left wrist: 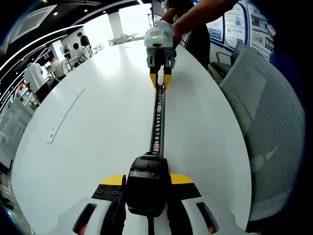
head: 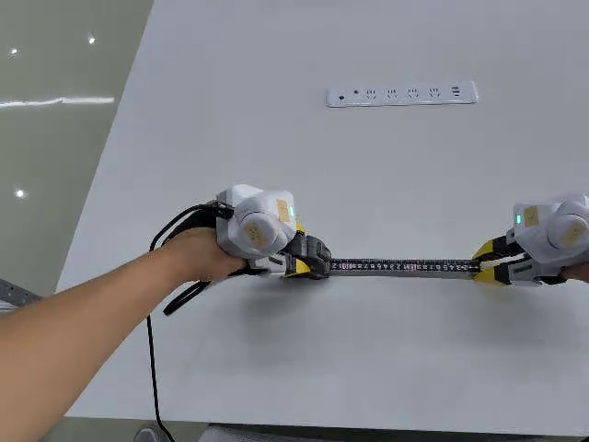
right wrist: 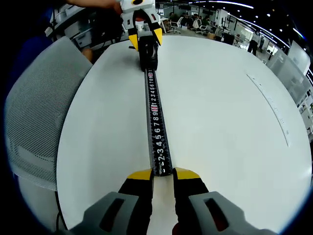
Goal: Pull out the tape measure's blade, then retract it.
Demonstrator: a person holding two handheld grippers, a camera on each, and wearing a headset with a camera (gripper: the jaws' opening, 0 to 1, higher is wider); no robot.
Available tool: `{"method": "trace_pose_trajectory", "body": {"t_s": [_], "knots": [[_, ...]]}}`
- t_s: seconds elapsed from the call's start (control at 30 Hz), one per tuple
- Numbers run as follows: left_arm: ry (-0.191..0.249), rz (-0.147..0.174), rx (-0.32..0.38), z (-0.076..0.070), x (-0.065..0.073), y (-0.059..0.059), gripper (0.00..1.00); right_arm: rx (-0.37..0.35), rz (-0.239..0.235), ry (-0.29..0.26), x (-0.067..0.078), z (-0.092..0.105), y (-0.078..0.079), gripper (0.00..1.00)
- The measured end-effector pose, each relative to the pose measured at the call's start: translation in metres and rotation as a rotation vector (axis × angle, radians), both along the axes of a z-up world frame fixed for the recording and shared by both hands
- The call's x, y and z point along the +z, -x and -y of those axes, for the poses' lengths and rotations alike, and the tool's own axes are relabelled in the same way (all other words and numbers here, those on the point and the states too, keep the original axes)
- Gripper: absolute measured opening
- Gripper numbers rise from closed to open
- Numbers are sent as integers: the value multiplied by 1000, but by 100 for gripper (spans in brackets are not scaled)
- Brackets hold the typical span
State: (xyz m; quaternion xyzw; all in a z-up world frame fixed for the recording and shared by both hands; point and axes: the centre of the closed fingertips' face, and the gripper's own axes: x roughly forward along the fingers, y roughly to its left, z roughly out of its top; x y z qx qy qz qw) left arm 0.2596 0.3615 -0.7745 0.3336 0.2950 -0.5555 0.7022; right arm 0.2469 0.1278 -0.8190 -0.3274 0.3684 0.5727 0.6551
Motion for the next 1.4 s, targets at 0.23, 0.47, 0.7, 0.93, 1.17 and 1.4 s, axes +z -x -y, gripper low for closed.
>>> {"method": "trace_pose_trajectory", "body": {"t_s": [0.23, 0.47, 0.7, 0.93, 1.17, 1.4], "knots": [[15, -8, 35, -2, -2, -1, 30, -17, 5, 12, 0, 1, -1, 13], [44, -17, 107, -5, 2, -4, 37, -46, 11, 9, 0, 0, -3, 13], [59, -26, 166, -10, 9, -8, 42, -86, 10, 4, 0, -2, -3, 16], [87, -46, 234, -13, 17, -4, 45, -129, 2, -8, 0, -3, 1, 21], [132, -58, 317, -18, 24, -3, 50, -263, -2, -60, 10, -2, 3, 27], [167, -72, 411, -21, 32, 4, 56, -353, 7, -96, 22, 1, 10, 36]]}}
